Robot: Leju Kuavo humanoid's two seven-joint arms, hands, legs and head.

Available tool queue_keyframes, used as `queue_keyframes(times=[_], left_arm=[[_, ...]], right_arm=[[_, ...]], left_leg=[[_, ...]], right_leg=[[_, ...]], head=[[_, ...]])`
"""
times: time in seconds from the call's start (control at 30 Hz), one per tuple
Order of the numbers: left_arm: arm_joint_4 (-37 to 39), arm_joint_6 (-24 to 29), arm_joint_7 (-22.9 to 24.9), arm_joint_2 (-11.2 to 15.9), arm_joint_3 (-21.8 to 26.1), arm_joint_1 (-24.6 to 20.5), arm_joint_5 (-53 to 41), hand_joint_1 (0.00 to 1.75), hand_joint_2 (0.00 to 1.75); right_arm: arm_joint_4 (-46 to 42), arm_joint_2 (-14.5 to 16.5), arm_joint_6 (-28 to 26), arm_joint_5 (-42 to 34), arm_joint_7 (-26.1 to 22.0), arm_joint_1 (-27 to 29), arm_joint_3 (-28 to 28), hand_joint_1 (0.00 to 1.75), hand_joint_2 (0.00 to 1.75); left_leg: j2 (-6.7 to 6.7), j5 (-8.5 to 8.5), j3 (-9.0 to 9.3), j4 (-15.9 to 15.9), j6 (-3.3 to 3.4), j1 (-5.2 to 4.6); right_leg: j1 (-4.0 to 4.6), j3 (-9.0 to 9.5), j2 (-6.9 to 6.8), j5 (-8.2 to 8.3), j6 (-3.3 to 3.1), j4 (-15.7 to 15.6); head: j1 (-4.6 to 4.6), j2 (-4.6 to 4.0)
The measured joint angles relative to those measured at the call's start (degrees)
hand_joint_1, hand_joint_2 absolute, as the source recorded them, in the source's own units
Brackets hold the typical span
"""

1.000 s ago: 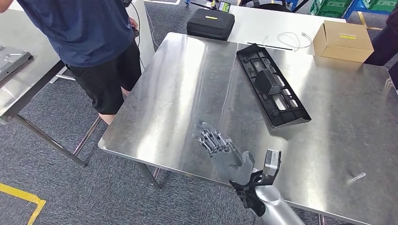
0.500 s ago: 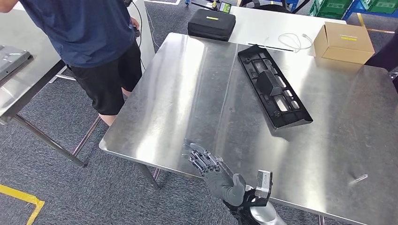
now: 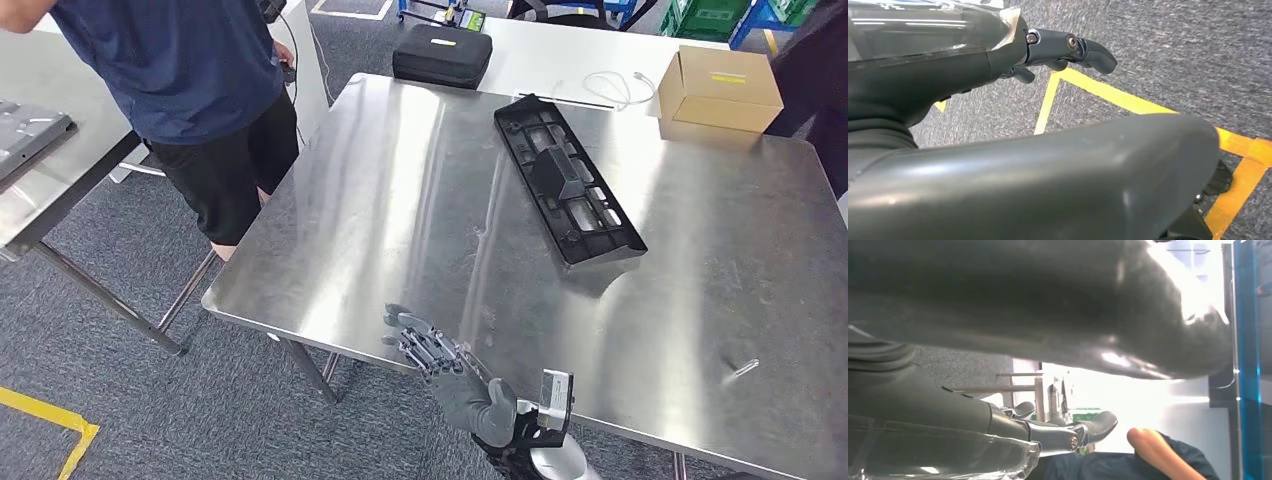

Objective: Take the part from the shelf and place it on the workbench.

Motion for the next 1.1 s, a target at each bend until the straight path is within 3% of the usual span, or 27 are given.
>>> queue_keyframes(times=[0.03,0.1,0.17,0.2,0.23,0.27,0.33,0.4,0.47,0.53,0.6,0.67,0.7,0.73,0.77,0.83,0.87,0.93,1.0,1.03,1.1], left_arm=[[0.0,-0.1,0.0,0.0,0.0,0.0,-0.1,0.00,0.00],[0.0,-0.1,0.0,0.0,0.0,0.1,-0.2,0.00,0.00],[0.0,-0.2,0.0,0.0,0.0,0.1,-0.5,0.00,0.00],[0.0,-0.2,0.0,0.0,0.0,0.1,-0.7,0.00,0.00],[0.0,-0.2,0.0,0.0,0.0,0.1,-0.9,0.00,0.00],[0.0,-0.2,0.0,0.0,0.0,0.1,-0.9,0.00,0.00],[0.0,-0.2,0.0,0.0,0.0,0.0,-1.0,0.00,0.00],[0.0,-0.3,-0.1,0.0,0.0,-0.1,-1.2,0.00,0.00],[0.0,-0.3,0.0,0.1,0.0,-0.1,-1.4,0.00,0.00],[0.0,-0.3,0.0,0.1,0.0,-0.1,-1.4,0.00,0.00],[0.0,-0.4,0.0,0.0,-0.1,-0.2,-1.5,0.00,0.00],[0.0,-0.4,0.0,0.0,-0.1,-0.2,-1.5,0.00,0.00],[0.0,-0.4,0.0,0.0,-0.2,-0.1,-1.5,0.00,0.00],[0.0,-0.5,0.0,0.0,-0.2,-0.1,-1.5,0.00,0.00],[0.0,-0.5,0.0,0.0,-0.2,-0.1,-1.5,0.00,0.00],[0.0,-0.5,0.1,-0.1,-0.2,-0.1,-1.5,0.00,0.00],[0.0,-0.5,0.1,-0.1,-0.2,-0.1,-1.5,0.00,0.00],[0.0,-0.4,0.2,-0.1,-0.2,-0.2,-1.5,0.00,0.00],[0.0,-0.4,0.2,-0.2,-0.2,-0.1,-1.5,0.00,0.00],[0.0,-0.4,0.3,-0.2,-0.2,-0.1,-1.5,0.00,0.00],[0.0,-0.3,0.3,-0.2,-0.2,0.0,-1.4,0.00,0.00]], right_arm=[[0.1,0.2,-0.2,0.2,0.0,0.0,0.0,0.00,0.00],[0.2,0.6,-0.5,0.8,0.0,0.1,-0.1,0.00,0.00],[0.4,0.9,-0.6,1.3,0.0,0.4,-0.3,0.00,0.00],[0.6,0.9,-0.7,1.5,0.0,0.6,-0.5,0.00,0.00],[0.7,0.9,-0.7,1.6,0.0,0.8,-0.7,0.00,0.00],[0.8,1.0,-0.8,1.6,0.0,0.9,-0.8,0.00,0.00],[0.9,1.1,-0.8,1.7,0.0,1.0,-1.0,0.00,0.00],[1.0,1.2,-0.9,1.8,-0.1,1.0,-1.2,0.00,0.00],[1.0,1.4,-1.1,1.9,-0.1,1.1,-1.5,0.00,0.00],[1.0,1.5,-1.2,2.0,-0.2,1.3,-1.8,0.00,0.00],[1.0,1.4,-1.4,2.2,-0.2,1.6,-2.2,0.00,0.00],[1.0,1.4,-1.7,2.6,-0.2,2.0,-2.6,0.00,0.00],[1.0,1.4,-1.8,2.7,-0.2,2.3,-2.7,0.00,0.00],[1.0,1.4,-1.9,2.8,-0.2,2.5,-2.8,0.00,0.00],[1.0,1.4,-2.0,2.9,-0.2,2.7,-2.8,0.00,0.00],[1.0,1.5,-2.3,3.2,-0.2,2.9,-2.9,0.00,0.00],[1.0,1.6,-2.4,3.4,-0.1,2.9,-2.9,0.00,0.00],[1.0,1.9,-2.5,3.6,0.0,3.0,-3.1,0.00,0.00],[1.0,2.1,-2.6,3.7,0.1,3.0,-3.3,0.00,0.00],[1.0,2.2,-2.6,3.8,0.1,3.0,-3.3,0.00,0.00],[1.0,2.6,-2.7,3.8,0.2,3.0,-3.5,0.00,0.00]], left_leg=[[0.10,-1.01,-0.45,0.8,-0.16,0.15],[0.24,-5.59,-2.57,6.1,-0.18,0.28],[0.27,-10.33,-5.31,14.2,-0.15,0.18],[0.28,-11.33,-5.81,16.7,-0.08,0.16],[0.28,-11.17,-5.18,17.0,0.08,0.15],[0.28,-10.08,-3.26,14.8,0.34,0.12],[0.25,-7.63,2.50,6.7,1.01,-0.04],[0.20,-6.47,5.86,1.5,1.43,-0.47],[0.21,-6.05,5.83,0.9,1.73,-0.97],[0.43,-5.24,5.26,0.4,2.51,-1.00],[0.68,-4.07,4.24,0.0,3.29,-0.91],[0.79,-3.01,2.78,0.0,3.58,-1.11],[0.85,-2.47,2.03,0.0,3.58,-1.18],[0.90,-1.96,1.33,0.0,3.54,-1.22],[0.93,-1.48,0.71,0.1,3.45,-1.22],[0.93,-0.58,-0.30,0.2,3.05,-1.23],[0.91,-0.14,-0.64,0.3,2.74,-1.29],[0.90,0.68,-0.88,0.4,2.05,-1.44],[0.89,1.33,-1.00,0.3,1.39,-1.35],[0.81,0.76,-1.32,0.6,1.10,-1.22],[0.61,-3.44,-2.75,4.1,0.61,-0.99]], right_leg=[[-0.07,-0.24,-0.04,0.31,-0.77,0.1],[0.02,-0.88,-0.19,1.13,-2.20,0.1],[0.61,-1.89,-0.39,1.87,-3.07,0.1],[0.92,-2.37,-0.48,2.17,-3.22,0.2],[1.16,-2.76,-0.54,2.44,-3.25,0.2],[1.33,-3.05,-0.55,2.66,-3.18,0.3],[1.54,-3.44,-0.53,2.97,-2.92,0.5],[1.75,-3.65,-0.57,3.30,-2.39,0.7],[1.77,-3.90,-0.64,3.84,-1.56,0.7],[1.62,-4.63,-0.65,3.39,-0.96,1.4],[1.55,-6.52,-0.64,0.14,-1.21,5.4],[1.51,-9.05,-0.62,-4.17,-1.52,13.0],[1.50,-9.66,-0.62,-5.33,-1.32,15.9],[1.48,-9.35,-0.63,-5.46,-0.89,17.0],[1.45,-7.86,-0.63,-4.61,-0.31,15.7],[1.34,-2.19,-0.64,-2.43,0.51,7.6],[1.46,0.61,-0.57,-1.87,0.38,3.4],[1.80,3.08,-0.41,-1.86,-0.47,-1.0],[1.83,2.46,-0.34,-1.30,-1.51,-1.1],[1.67,2.09,-0.41,-0.87,-2.16,-1.1],[1.32,0.97,-0.60,0.33,-3.59,-1.2]], head=[[-0.15,0.00],[-0.44,0.00],[-0.57,0.00],[-0.59,0.00],[-0.58,0.00],[-0.58,0.00],[-0.60,0.00],[-0.51,0.00],[-0.45,0.00],[-0.49,0.00],[-0.28,0.00],[-0.08,0.00],[-0.07,0.00],[-0.06,0.00],[-0.05,0.00],[-0.03,0.00],[-0.08,0.00],[-0.09,0.00],[-0.08,0.00],[-0.11,0.00],[-0.19,0.00]])
